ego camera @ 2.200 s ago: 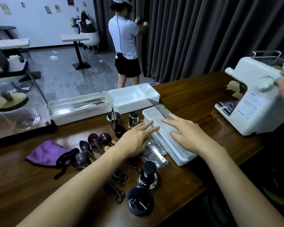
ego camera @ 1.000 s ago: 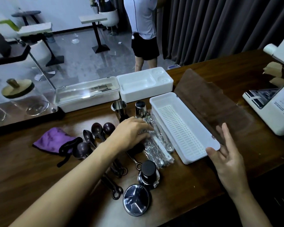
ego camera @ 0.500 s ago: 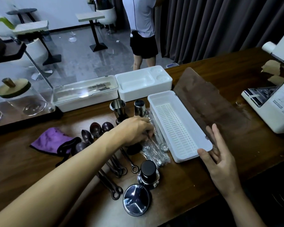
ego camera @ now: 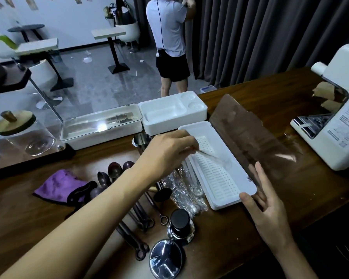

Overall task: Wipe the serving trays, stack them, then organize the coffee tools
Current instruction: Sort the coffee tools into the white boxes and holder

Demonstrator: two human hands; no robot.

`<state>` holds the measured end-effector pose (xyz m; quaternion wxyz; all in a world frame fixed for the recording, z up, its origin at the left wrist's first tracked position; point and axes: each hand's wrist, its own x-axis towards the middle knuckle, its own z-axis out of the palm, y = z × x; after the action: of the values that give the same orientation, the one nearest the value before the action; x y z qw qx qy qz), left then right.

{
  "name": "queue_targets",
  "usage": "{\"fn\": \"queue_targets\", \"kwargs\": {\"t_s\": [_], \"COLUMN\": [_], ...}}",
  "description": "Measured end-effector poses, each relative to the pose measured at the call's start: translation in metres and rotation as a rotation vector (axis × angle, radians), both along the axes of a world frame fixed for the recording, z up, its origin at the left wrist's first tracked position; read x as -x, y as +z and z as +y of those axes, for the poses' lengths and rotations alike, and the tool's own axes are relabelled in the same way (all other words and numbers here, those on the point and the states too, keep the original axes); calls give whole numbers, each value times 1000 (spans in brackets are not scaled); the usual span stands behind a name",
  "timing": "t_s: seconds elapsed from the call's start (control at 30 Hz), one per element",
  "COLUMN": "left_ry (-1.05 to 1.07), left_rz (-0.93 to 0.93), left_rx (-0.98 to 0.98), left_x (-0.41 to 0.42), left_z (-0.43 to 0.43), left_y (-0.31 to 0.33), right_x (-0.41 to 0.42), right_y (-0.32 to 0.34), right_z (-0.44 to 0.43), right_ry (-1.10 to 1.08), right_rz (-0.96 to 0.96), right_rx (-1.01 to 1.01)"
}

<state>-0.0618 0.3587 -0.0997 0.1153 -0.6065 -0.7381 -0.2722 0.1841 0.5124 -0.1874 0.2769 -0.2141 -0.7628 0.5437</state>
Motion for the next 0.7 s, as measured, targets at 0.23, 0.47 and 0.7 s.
{"fn": "queue_targets", "kwargs": {"t_s": [0.23,0.47,0.7], "left_ry": [-19,-23,73], "left_rz": [-28,-115,-318], "left_rx": [74,337,143], "left_x": [-7,-7,-10], "left_z": [50,65,25], "left_y": [-24,-39,-42], "right_x": [1,0,-1], "right_y": [0,-1,-3], "right_z": [0,1,2], "right_ry": [-8,-14,-6], "right_rz": [-2,-23,-14], "right_rx": [-13,-52,-70]}}
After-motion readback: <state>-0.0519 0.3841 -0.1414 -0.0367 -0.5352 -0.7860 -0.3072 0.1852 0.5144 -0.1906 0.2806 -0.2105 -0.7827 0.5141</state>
